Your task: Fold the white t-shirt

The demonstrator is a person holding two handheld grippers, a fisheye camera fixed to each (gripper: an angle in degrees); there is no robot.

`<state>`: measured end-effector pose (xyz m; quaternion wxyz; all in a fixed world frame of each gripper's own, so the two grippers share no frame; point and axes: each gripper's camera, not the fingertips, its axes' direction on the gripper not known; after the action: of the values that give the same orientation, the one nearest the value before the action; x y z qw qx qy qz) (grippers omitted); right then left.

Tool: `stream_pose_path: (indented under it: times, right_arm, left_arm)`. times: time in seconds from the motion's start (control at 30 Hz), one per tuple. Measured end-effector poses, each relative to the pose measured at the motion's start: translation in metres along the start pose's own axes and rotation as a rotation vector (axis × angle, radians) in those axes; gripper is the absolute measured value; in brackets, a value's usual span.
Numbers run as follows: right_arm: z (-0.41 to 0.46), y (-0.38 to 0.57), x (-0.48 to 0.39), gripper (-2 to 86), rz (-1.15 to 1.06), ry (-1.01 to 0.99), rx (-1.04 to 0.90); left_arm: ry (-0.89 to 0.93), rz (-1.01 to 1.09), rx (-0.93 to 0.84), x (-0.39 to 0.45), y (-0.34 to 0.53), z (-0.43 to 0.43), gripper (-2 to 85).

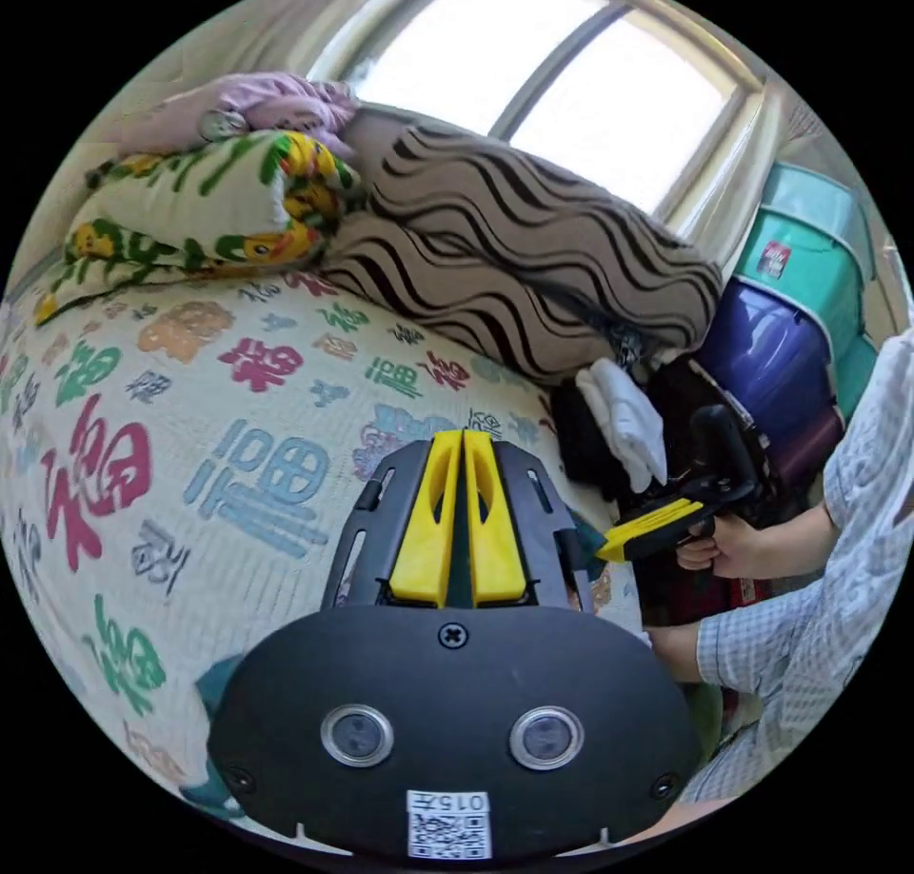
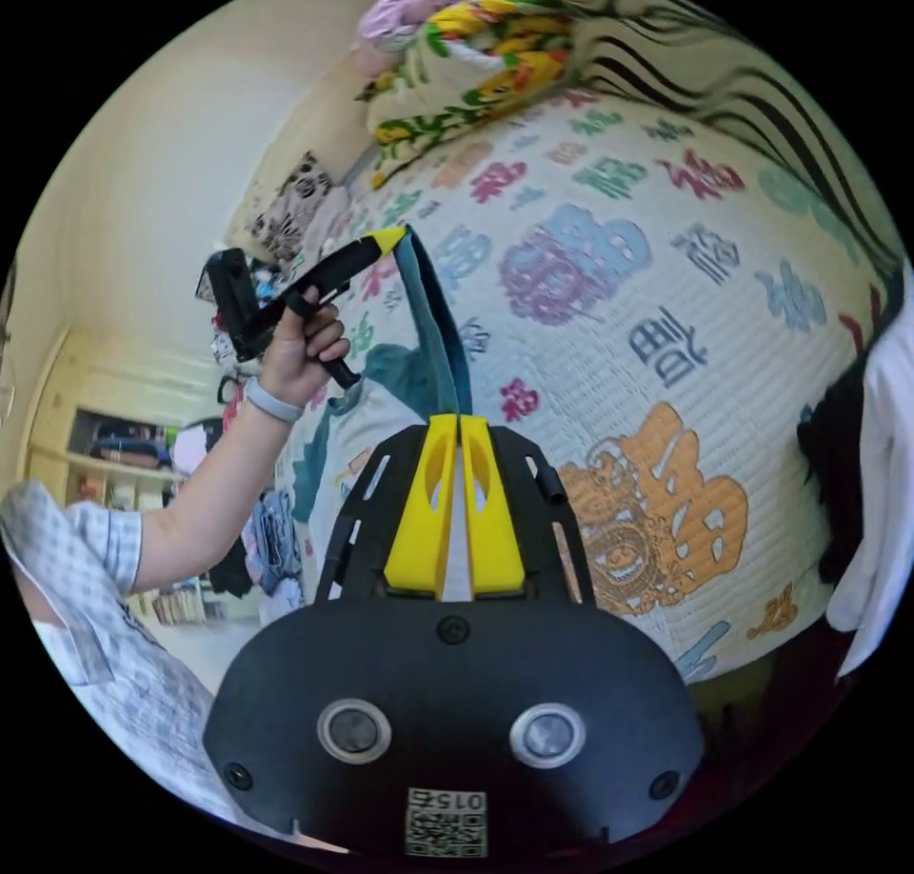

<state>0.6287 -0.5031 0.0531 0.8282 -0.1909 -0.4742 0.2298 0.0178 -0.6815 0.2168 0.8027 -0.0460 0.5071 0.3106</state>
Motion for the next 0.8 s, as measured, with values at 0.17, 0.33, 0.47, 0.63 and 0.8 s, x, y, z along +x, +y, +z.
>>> stream_pose_path:
  times: [0.17, 0.33, 0.47, 0.63, 0.8]
  right_arm:
    - [0.09, 0.008, -0.065, -0.2, -0.192, -0.047, -0.216]
    - [0.198, 0.034, -0.091, 0.6, -0.229, 0.005, -0.445]
    - [0.252, 0.046, -0.107, 3.8, -0.234, 0.012, -0.59]
    - [0.269, 0.038, -0.137, 6.0, -0.288, 0.046, -0.531]
    - [0.336, 0.03, -0.152, 4.0, -0.255, 0.118, -0.588]
  left_arm:
    - [-0.175, -0.176, -0.032, -0.017, 0.103, -0.086, -0.2]
    - [-0.247, -0.375, -0.127, -0.03, 0.196, -0.11, 0.5]
    - [-0.266, -0.506, -0.125, -0.033, 0.236, -0.117, 4.5]
    - [-0.208, -0.572, 0.054, -0.013, 0.237, -0.14, 5.1]
    - [-0.213, -0.536, -0.076, 0.001, 0.212, -0.089, 4.9]
